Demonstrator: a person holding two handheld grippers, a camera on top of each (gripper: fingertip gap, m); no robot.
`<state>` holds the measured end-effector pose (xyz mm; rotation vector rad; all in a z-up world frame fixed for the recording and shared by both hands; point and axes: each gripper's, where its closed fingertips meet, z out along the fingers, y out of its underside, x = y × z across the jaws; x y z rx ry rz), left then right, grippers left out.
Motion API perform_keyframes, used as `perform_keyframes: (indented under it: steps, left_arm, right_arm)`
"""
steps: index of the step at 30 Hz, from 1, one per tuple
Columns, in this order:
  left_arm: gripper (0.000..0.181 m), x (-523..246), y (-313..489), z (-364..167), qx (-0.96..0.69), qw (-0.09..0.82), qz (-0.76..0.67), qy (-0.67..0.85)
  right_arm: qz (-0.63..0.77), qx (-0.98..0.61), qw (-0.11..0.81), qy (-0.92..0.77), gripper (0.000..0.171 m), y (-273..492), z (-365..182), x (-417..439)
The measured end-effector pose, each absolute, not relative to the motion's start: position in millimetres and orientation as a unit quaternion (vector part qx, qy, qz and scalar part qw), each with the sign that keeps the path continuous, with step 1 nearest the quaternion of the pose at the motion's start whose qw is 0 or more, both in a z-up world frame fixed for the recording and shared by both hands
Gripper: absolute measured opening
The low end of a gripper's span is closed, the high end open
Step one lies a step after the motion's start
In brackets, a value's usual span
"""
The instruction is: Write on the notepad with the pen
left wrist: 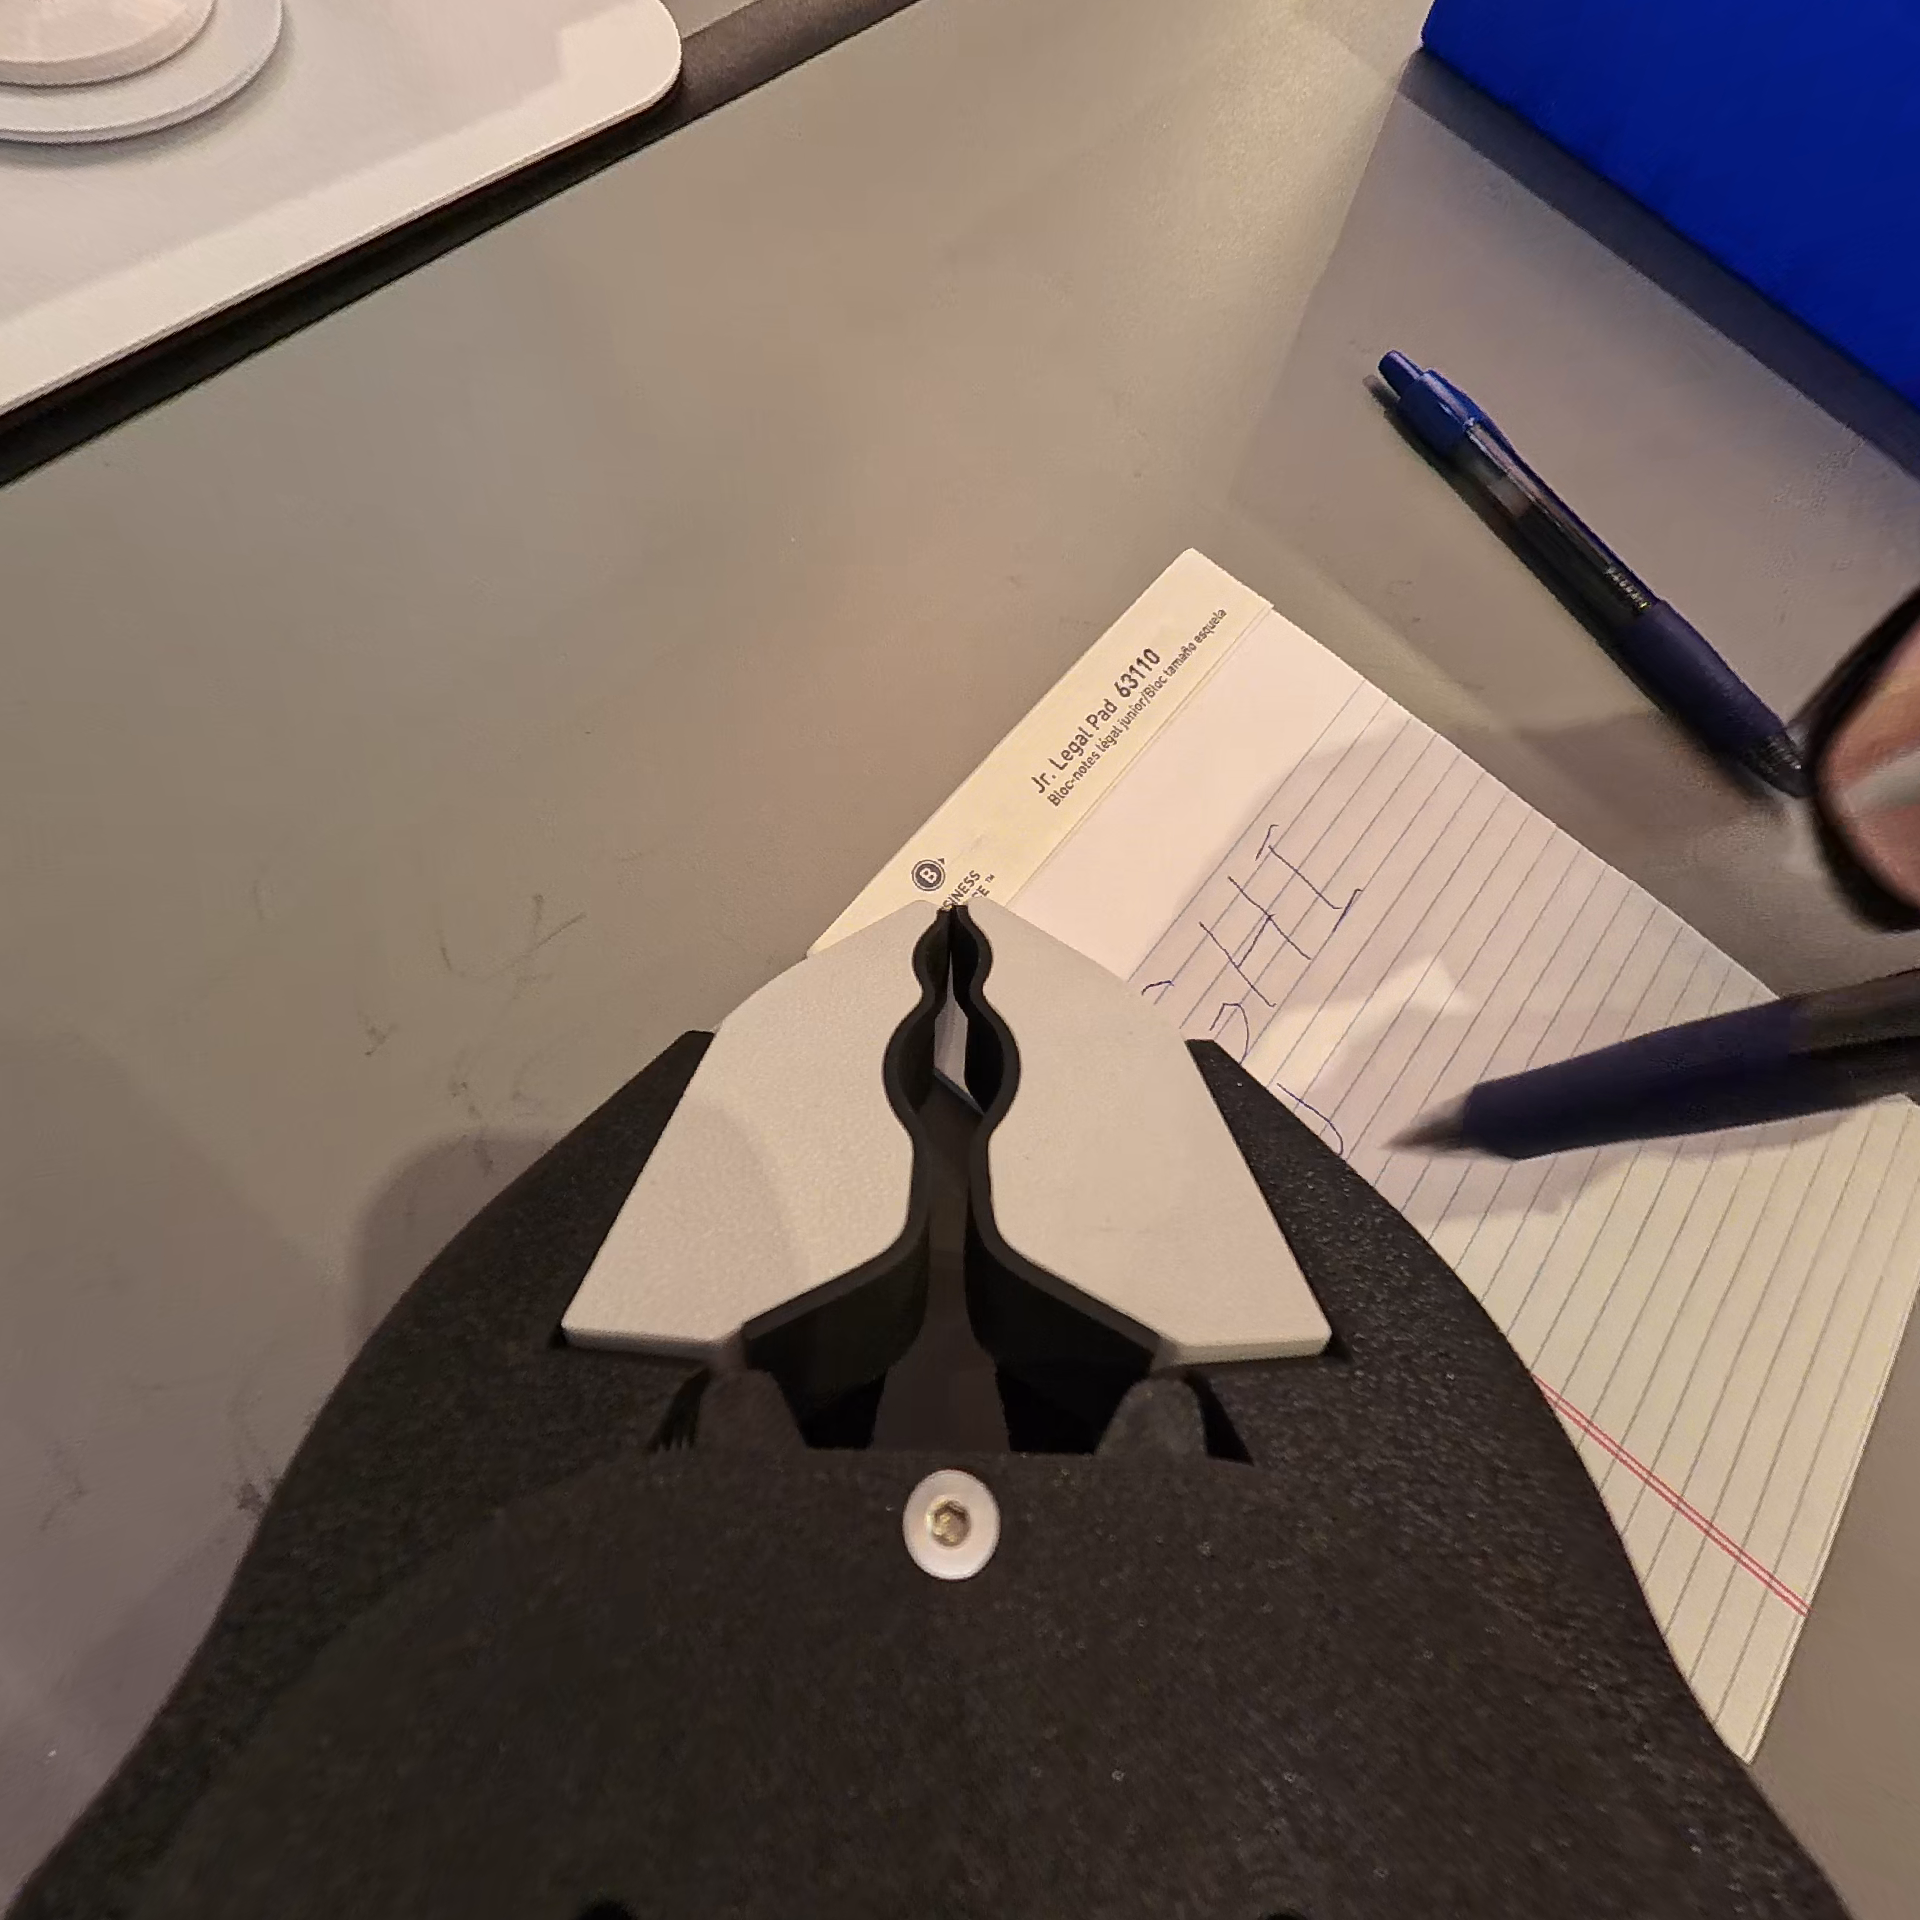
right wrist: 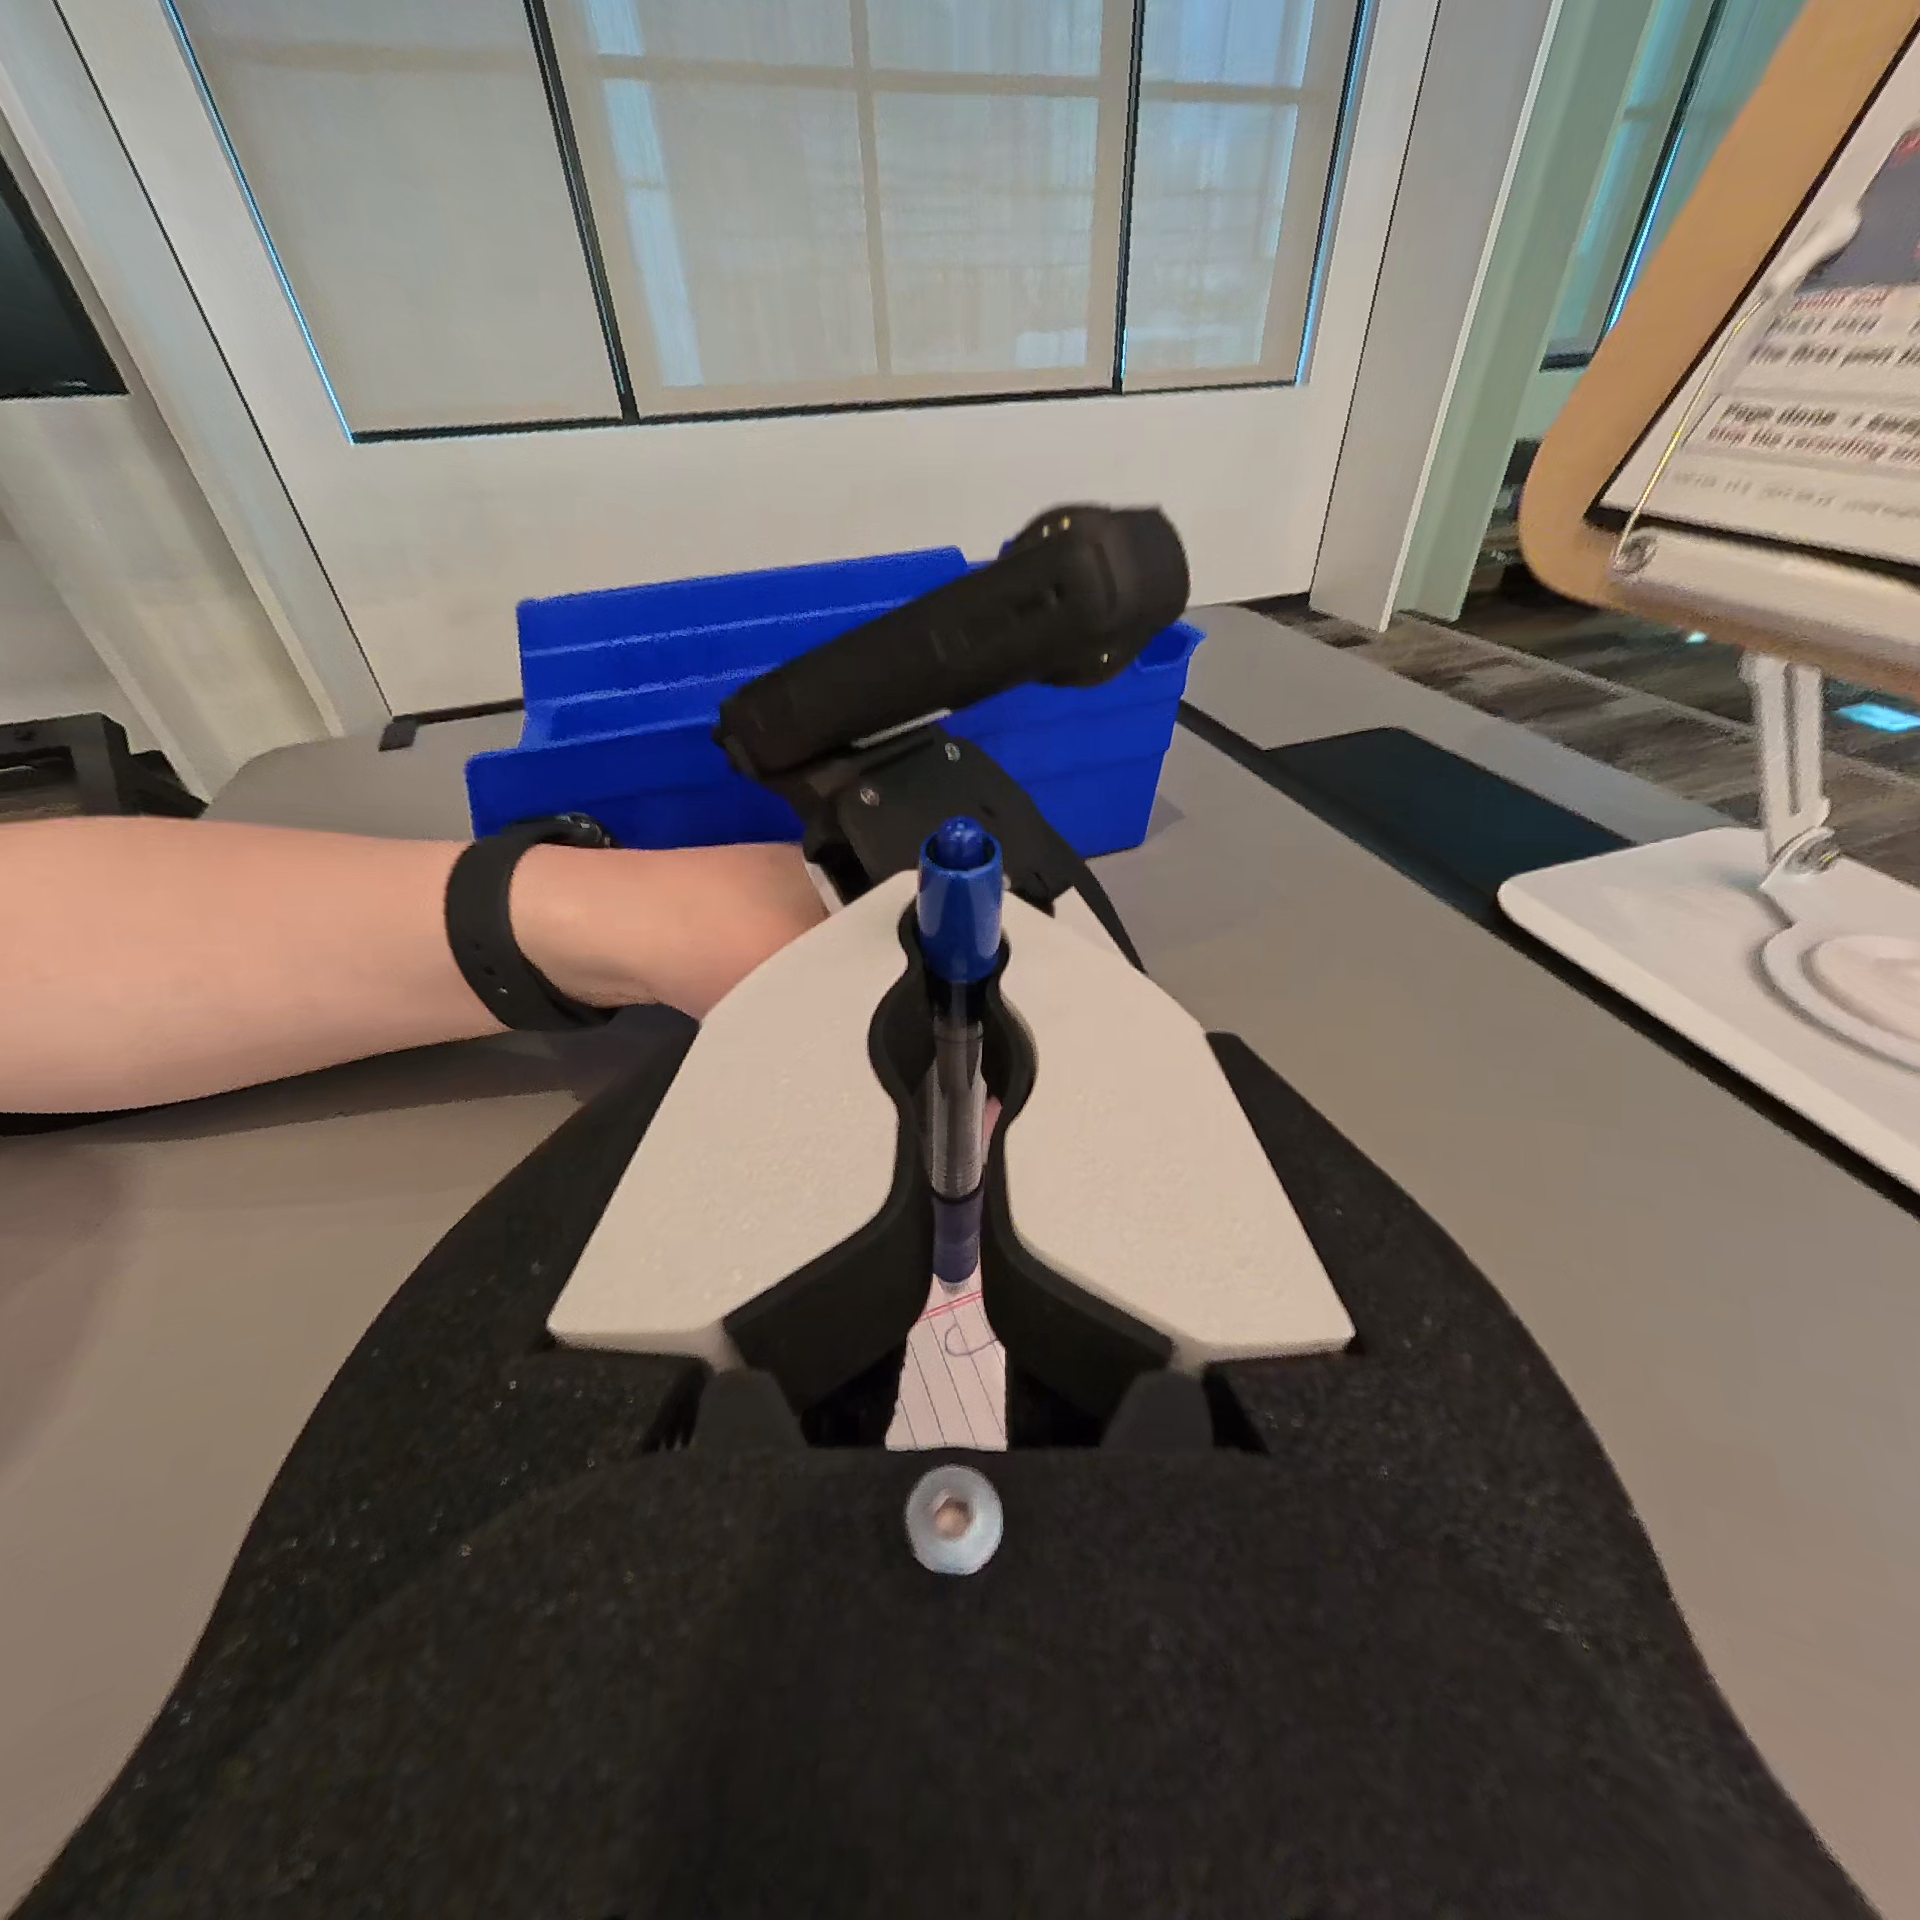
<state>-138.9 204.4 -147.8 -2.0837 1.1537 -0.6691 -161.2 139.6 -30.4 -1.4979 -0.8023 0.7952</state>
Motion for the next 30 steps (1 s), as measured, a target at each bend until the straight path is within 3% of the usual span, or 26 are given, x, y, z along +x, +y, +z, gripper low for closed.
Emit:
perform_keyframes:
  steps: [30]
  left_arm:
    - [0.0,-138.8,204.6,-147.9,-0.795,0.328,-0.254,0.441]
  right_arm:
    - [0.332,-0.673,0.579,-0.318,0.004,156.4,-50.3,-142.8]
